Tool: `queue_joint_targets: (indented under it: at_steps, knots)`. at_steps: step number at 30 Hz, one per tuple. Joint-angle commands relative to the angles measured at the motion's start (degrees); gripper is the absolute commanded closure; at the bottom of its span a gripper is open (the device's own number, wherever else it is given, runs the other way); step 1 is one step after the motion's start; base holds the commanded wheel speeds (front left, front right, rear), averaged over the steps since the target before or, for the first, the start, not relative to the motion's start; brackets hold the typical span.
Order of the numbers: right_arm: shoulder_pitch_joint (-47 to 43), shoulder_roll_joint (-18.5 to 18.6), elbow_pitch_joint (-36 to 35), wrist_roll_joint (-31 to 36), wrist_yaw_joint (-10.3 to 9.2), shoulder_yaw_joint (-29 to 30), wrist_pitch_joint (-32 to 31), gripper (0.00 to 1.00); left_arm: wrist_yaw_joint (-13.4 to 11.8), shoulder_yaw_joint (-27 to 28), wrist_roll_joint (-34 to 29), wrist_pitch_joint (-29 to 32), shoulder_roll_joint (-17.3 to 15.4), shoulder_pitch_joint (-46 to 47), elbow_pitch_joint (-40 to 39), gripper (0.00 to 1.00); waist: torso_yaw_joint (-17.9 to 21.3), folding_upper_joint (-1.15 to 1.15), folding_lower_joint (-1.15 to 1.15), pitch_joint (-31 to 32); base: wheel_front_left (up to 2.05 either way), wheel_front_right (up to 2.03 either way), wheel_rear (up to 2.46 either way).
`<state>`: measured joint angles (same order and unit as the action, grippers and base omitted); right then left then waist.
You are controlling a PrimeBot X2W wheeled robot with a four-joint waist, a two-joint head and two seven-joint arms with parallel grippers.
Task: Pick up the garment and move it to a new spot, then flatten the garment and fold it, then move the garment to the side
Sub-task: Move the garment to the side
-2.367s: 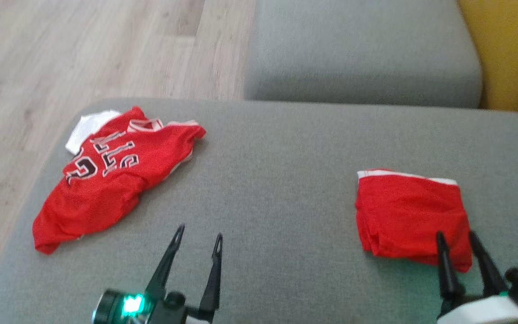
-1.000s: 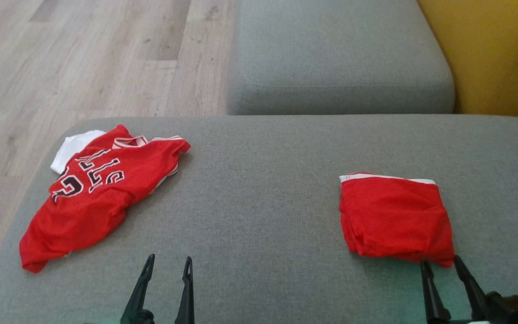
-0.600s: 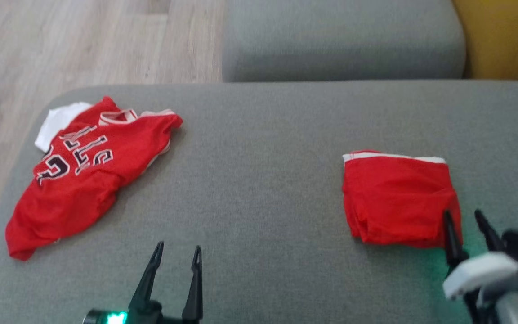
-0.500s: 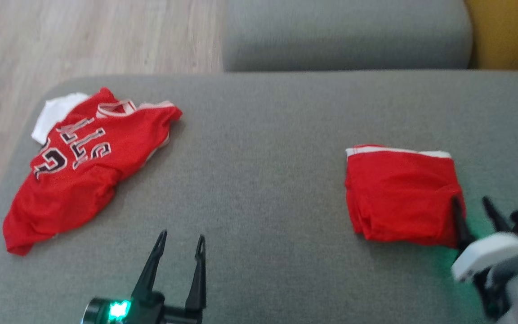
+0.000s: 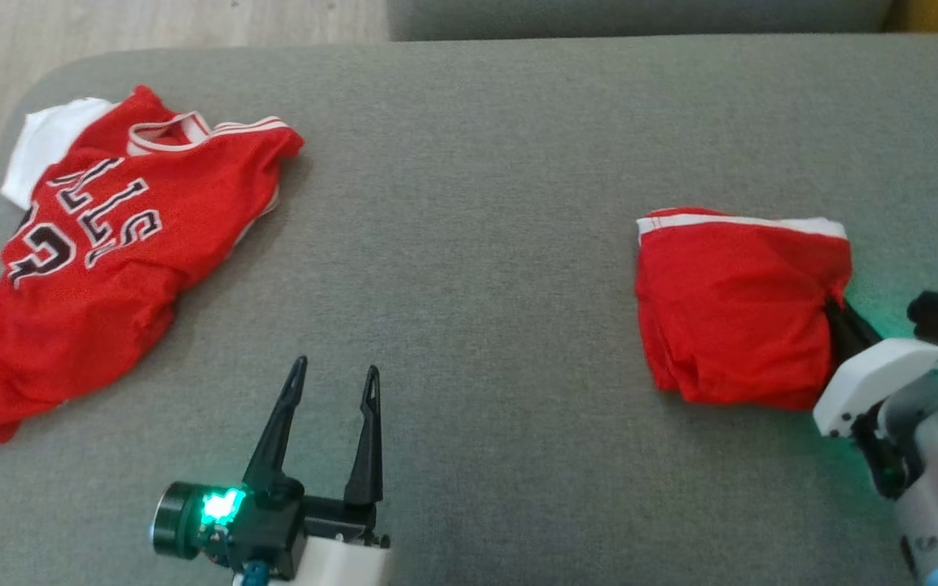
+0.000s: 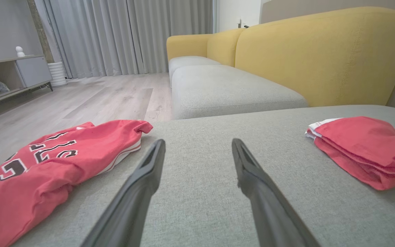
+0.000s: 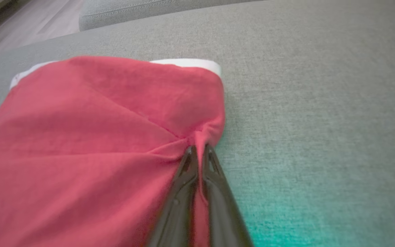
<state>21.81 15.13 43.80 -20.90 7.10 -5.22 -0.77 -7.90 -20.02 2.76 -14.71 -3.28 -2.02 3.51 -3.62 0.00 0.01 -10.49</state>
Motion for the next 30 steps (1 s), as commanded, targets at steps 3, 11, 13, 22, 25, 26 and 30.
queue_joint_targets:
  at_steps: [3, 11, 13, 22, 25, 26, 30]
  knots:
    - [1.8, 4.3, -1.3, -0.3, 0.39, -1.6, 1.0, 1.00, -0.7, 1.6, 0.9, -0.3, 0.4, 2.8, -2.3, 0.00, 2.0, 0.00, -0.01, -1.7, 0.00, 0.00, 0.00]
    - [6.9, 17.5, -1.9, 2.8, 0.39, 1.5, -1.8, 1.00, -0.6, 1.3, -0.4, -0.3, 0.4, 6.4, -4.0, 0.00, 5.3, 0.00, -0.01, -8.4, 0.00, 0.00, 0.00]
    - [8.4, 20.5, -2.4, 4.1, 0.39, 3.2, -2.9, 1.00, -0.6, 1.3, -0.6, -0.3, 0.4, 7.9, -5.6, 0.00, 5.9, 0.00, -0.01, -10.9, 0.00, 0.00, 0.00]
    - [11.8, 27.9, -7.2, 13.8, 0.39, 14.7, -6.7, 1.00, -0.6, 0.4, -2.0, -0.3, 0.4, 14.3, -9.7, 0.00, 7.1, 0.00, -0.01, -19.1, 0.00, 0.00, 0.00]
    - [11.4, 27.1, -8.5, 18.7, 0.39, 18.9, -7.3, 0.00, -0.6, 0.5, -2.0, -0.3, 0.4, 15.1, -9.6, 0.00, 7.0, 0.00, -0.01, -19.0, 0.00, 0.00, 0.00]
    - [11.1, 26.6, -9.0, 20.5, 0.39, 19.9, -7.2, 0.00, -0.6, 0.6, -1.9, -0.3, 0.4, 15.2, -9.4, 0.00, 6.9, 0.00, -0.01, -18.7, 0.00, 0.00, 0.00]
    - [9.7, 23.1, -12.1, 25.5, 0.39, 20.9, -3.7, 0.00, -1.4, 1.2, -1.8, -0.3, 0.4, 14.6, -8.5, 0.00, 6.9, 0.00, -0.01, -16.2, 0.00, 0.00, 0.00]
